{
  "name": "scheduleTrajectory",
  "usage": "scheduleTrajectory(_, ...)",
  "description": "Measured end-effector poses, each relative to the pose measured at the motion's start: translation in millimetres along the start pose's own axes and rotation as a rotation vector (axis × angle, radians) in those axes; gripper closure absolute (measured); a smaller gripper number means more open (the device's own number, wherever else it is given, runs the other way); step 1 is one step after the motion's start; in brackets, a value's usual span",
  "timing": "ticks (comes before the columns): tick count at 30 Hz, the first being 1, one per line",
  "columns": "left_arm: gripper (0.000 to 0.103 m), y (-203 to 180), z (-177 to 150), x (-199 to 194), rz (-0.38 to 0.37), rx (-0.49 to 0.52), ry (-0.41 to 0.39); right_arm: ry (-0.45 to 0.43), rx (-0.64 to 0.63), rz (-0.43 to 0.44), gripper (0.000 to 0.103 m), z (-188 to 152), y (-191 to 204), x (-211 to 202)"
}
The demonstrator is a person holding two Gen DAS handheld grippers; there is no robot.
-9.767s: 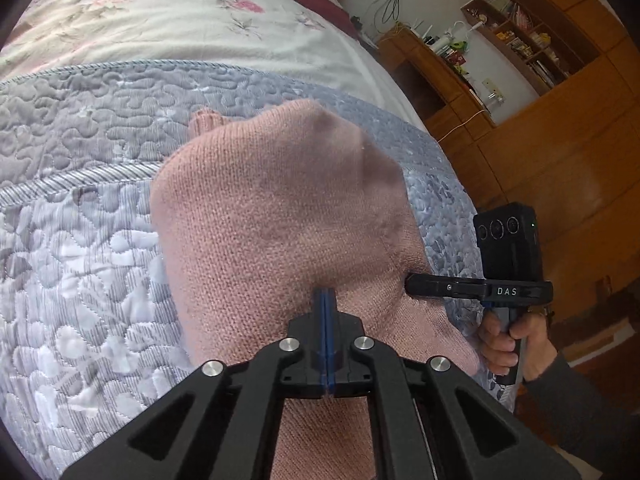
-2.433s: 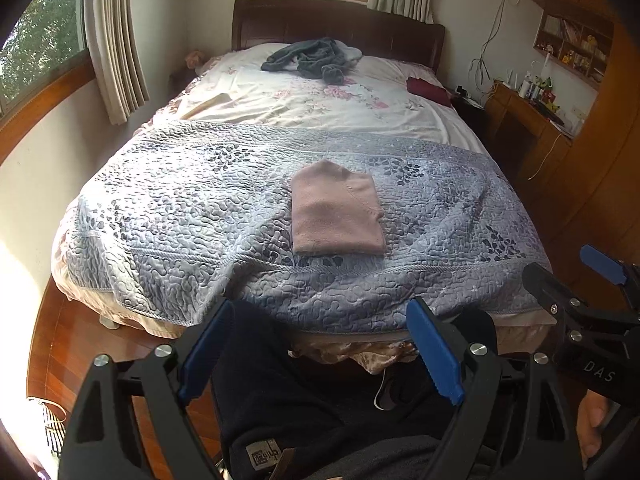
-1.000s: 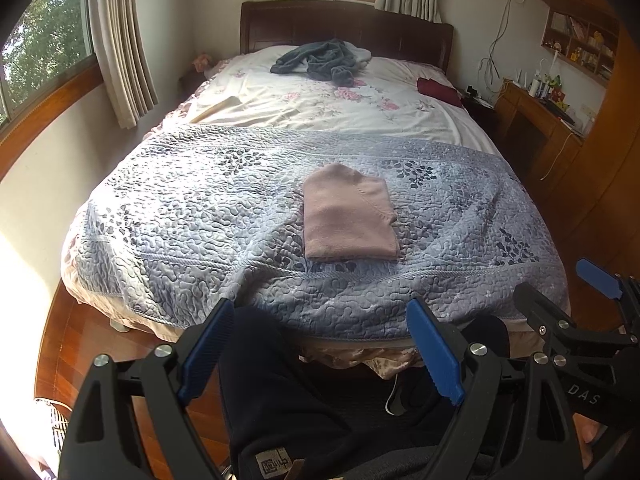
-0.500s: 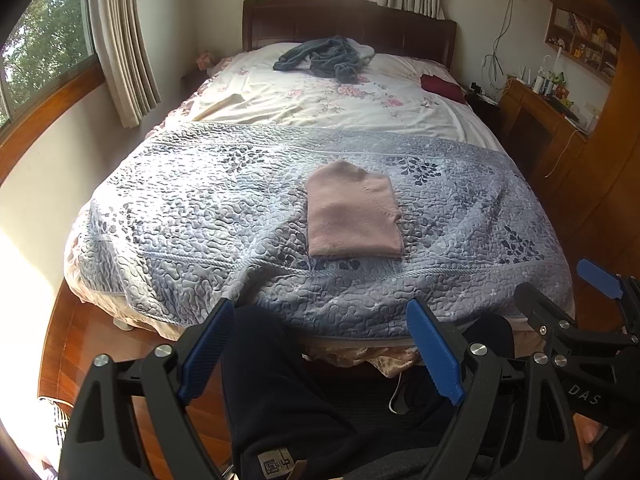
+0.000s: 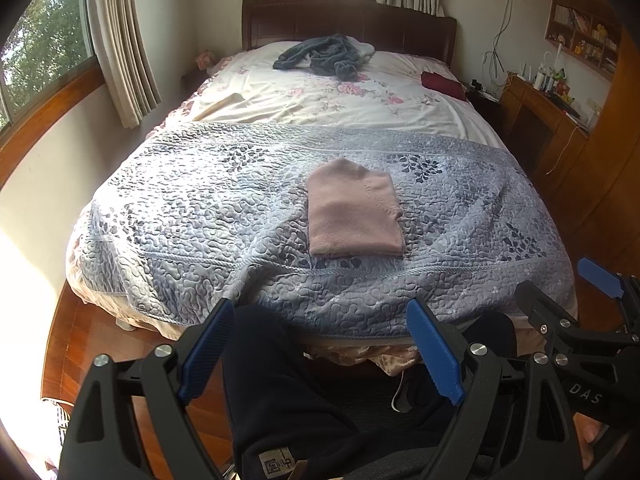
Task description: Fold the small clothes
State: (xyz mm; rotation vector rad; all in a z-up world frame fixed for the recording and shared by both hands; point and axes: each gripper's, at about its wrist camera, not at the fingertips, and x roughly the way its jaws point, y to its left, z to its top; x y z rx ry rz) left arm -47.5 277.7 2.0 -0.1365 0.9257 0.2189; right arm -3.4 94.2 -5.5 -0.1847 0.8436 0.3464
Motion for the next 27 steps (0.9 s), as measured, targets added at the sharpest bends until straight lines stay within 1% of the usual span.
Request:
scheduleTrajectory(10, 0.015, -0.5, 0.0, 1.3, 0.003, 0.003, 0.000, 0.002, 0.003, 0.007, 0.003, -1.7, 1.1, 2.2)
scheduleTrajectory(18, 0.015, 1.0, 1.0, 3.1, 0.005, 0.004, -0.001, -0.016, -0.013, 0.018, 0.003, 0.9, 4.5, 0.5)
scheduleTrajectory(27, 0.015, 2.5, 1.8, 4.2, 0.005, 0.005, -0.002, -0.002, -0.014, 0.034, 0.003, 1.8, 6.1, 2.9)
